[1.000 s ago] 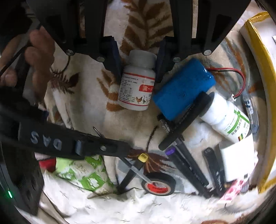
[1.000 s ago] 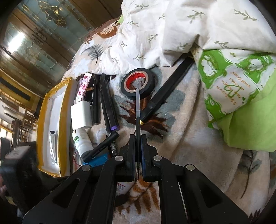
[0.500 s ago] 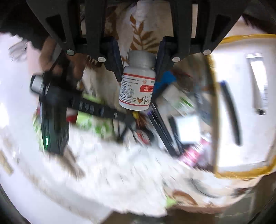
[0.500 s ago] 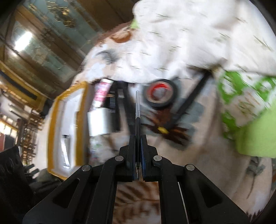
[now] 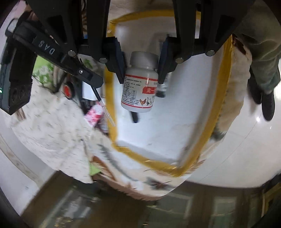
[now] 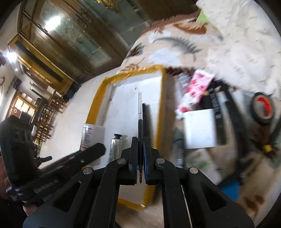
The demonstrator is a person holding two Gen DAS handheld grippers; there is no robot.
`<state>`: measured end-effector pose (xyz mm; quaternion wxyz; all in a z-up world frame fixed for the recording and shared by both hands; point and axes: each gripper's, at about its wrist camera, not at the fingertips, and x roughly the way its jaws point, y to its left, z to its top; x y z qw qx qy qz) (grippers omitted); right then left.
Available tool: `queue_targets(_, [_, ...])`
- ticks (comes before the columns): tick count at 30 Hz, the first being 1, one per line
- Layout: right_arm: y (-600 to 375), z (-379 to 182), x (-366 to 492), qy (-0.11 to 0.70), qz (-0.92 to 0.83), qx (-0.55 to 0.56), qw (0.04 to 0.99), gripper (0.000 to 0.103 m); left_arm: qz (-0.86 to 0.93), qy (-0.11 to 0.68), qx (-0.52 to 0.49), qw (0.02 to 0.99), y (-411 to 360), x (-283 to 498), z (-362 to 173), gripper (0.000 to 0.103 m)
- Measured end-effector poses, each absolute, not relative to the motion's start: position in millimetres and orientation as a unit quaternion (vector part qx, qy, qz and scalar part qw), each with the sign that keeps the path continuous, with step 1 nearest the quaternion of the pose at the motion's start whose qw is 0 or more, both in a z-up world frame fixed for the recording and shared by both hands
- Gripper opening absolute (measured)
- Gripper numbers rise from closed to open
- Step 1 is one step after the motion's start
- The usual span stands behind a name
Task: Organize objects
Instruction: 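Carry the white bottle over the tray with the left tool while the right tool drops the clear pen in, then lower the white bottle into the tray and open the left tool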
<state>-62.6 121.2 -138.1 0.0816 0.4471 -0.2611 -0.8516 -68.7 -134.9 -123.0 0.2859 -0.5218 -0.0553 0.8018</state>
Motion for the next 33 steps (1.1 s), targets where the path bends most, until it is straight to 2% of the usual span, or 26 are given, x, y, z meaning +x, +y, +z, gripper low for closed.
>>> queue_targets(7, [96,-164,-84,-0.214,-0.847,0.482,0.063,0.005,0.799,-0.034,-0.542,0.257,-133,-65,-146,0.036])
queue_targets(15, [101,-172,-84,-0.223,-0.840,0.490,0.073,0.006,0.809,-0.025,-0.534,0.247,-130,-60,-145,0.036])
queue_targets(20, [103,-166,-79,-0.230,-0.841,0.483,0.083,0.017,0.810,-0.023,-0.532,0.245,-129,-59,-144,0.036])
queue_targets(21, [104,-165,-78,-0.234,-0.841,0.481,0.084,0.030,0.810,-0.023,-0.533,0.246,-129,-59,-144,0.036])
queue_targets(33, [144,-134,-39,-0.273,-0.854,0.435,0.080,0.032,0.816,-0.030,-0.519,0.251,-134,-59,-138,0.036])
